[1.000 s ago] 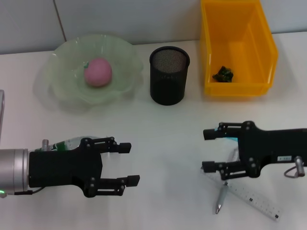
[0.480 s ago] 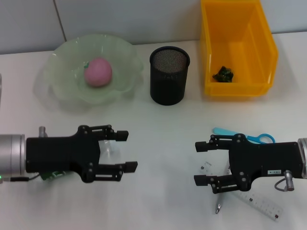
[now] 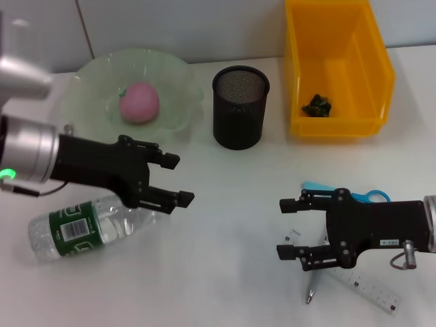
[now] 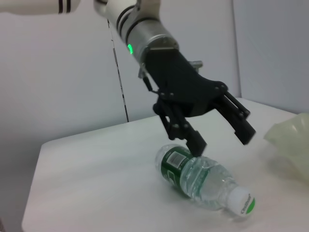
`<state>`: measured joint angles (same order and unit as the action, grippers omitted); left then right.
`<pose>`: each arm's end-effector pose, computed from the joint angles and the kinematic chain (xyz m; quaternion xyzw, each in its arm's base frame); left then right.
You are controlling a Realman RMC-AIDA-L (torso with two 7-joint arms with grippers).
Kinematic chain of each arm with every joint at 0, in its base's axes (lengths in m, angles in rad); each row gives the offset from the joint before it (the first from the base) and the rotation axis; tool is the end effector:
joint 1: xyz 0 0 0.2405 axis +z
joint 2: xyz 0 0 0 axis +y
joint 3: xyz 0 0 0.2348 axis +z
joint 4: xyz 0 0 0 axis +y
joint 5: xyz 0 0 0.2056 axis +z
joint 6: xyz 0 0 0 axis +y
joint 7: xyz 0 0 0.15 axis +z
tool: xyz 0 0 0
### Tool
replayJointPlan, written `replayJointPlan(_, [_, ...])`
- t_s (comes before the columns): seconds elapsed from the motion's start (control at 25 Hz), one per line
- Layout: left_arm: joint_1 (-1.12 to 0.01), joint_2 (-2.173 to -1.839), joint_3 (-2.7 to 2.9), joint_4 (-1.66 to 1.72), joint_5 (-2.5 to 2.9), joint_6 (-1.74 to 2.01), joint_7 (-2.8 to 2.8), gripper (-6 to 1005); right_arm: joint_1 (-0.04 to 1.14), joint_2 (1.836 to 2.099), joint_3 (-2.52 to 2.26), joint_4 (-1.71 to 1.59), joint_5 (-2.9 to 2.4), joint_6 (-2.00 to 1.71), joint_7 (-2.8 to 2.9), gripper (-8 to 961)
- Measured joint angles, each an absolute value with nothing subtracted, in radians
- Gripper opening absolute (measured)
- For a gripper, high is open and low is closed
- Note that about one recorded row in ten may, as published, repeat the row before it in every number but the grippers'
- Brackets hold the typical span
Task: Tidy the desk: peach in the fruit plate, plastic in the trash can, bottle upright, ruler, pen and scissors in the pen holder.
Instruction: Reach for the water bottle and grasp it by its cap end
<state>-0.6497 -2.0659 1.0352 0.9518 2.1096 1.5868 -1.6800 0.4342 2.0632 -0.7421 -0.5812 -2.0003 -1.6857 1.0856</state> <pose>-0.1699 0.3421 0.0000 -0.9885 -0.1199 -0.0837 0.0383 0.2612 0.2696 -0.0082 -0.9581 0.1210 0.2454 0.0842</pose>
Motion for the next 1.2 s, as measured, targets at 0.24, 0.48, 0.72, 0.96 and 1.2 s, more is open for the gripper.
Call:
replayJointPlan(0.24, [-0.799,-2.067,1.109,0.981,2.346,1.588,-1.903,771,0.434,2.063,-0.731,-0.582,-1.993,-1.690,1.090,787])
replayJointPlan(0.48, [-0.879,-2.073,1.216,1.016,2.495,1.589,-2.071,770,0.429,2.063,-0.726,-0.585,-1.992,-1.687,1.093,787])
replayJointPlan(0.72, [-0.898,-2.078,1.295,1.011,2.537,1.557,-2.152,768,0.426,2.059,-0.715,-0.590,-1.991,-1.694,1.094,787])
replayJointPlan(0.96, [-0.893,-2.080,1.396,1.004,2.539,1.513,-2.198,767,0.429,2.057,-0.720,-0.591,-1.995,-1.694,1.090,786])
replayJointPlan(1.2, [-0.882,-2.079,1.481,1.003,2.544,1.463,-2.220,766,0.430,2.057,-0.716,-0.591,-1.995,-1.696,1.089,786])
